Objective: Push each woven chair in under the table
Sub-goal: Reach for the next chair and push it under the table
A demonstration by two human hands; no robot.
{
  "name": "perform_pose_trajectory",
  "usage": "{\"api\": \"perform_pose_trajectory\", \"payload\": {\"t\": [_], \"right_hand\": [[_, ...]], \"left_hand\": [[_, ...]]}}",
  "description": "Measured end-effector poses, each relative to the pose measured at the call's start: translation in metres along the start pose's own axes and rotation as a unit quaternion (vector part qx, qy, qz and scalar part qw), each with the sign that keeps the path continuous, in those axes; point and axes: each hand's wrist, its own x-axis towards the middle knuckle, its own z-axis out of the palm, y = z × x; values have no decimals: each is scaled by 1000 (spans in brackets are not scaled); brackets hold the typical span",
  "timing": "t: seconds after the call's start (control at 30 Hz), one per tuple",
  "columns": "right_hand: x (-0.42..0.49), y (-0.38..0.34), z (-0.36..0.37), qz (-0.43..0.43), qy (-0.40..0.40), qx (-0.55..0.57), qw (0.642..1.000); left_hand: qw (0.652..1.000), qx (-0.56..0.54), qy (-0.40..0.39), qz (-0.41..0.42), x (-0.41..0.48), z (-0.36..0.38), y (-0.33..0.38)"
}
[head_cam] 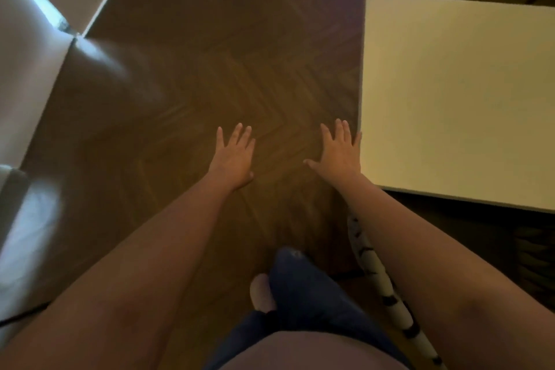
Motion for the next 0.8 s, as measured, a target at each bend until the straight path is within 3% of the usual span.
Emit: {"api": "perform_pose_trajectory", "payload": {"t": [0.53, 0.8], "right_hand": [[334, 48, -89, 205, 48, 78, 975], [502, 95, -131, 337, 67, 155, 926]], "left_hand": [[983, 49, 27, 175, 375, -169, -61], [954, 106, 47, 275, 586, -260, -82]]}}
